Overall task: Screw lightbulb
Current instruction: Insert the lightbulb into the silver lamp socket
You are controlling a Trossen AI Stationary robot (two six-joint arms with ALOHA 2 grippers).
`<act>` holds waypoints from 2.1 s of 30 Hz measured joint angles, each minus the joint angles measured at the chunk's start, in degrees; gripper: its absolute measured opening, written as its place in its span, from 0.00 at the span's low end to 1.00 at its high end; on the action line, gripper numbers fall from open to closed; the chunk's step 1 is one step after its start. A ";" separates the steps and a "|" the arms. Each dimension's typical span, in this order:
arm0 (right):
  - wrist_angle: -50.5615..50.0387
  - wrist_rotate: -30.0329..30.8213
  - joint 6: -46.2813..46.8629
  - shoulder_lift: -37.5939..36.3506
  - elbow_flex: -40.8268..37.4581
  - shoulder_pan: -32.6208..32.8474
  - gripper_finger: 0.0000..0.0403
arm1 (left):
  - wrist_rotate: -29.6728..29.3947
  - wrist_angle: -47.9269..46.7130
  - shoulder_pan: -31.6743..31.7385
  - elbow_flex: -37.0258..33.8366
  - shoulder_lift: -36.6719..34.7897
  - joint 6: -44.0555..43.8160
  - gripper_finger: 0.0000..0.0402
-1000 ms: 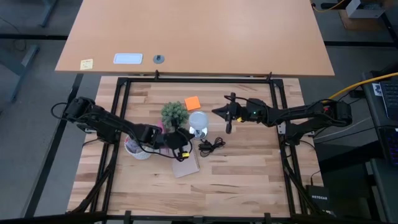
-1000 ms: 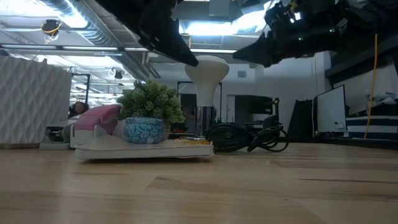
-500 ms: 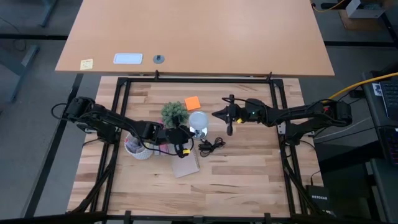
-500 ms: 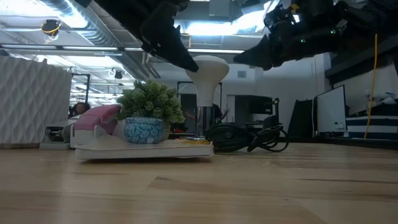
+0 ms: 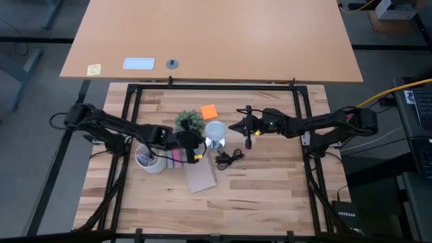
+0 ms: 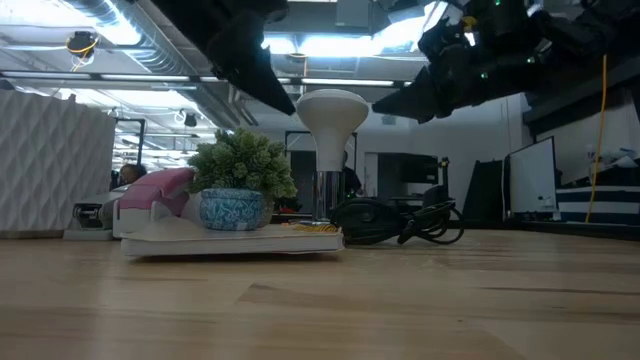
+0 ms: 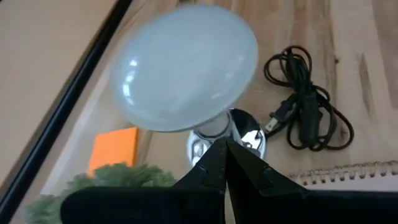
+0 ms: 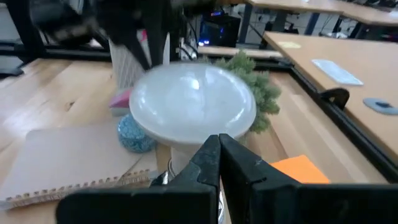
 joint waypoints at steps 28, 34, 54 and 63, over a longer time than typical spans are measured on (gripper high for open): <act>1.55 -3.19 0.66 2.24 0.00 0.02 0.03 | 3.28 5.49 1.70 -0.18 -1.10 -1.89 0.00; 1.52 -6.42 0.66 2.24 -0.02 0.02 0.03 | 2.40 6.13 2.94 -2.44 -1.10 -2.11 0.00; 2.99 0.63 0.36 -2.53 -0.04 0.00 0.03 | 1.66 5.57 -0.19 -4.02 -1.10 -8.17 0.00; 1.35 2.32 1.40 -2.53 -0.04 -0.02 0.03 | 1.64 6.16 0.05 -4.00 -1.10 -8.76 0.00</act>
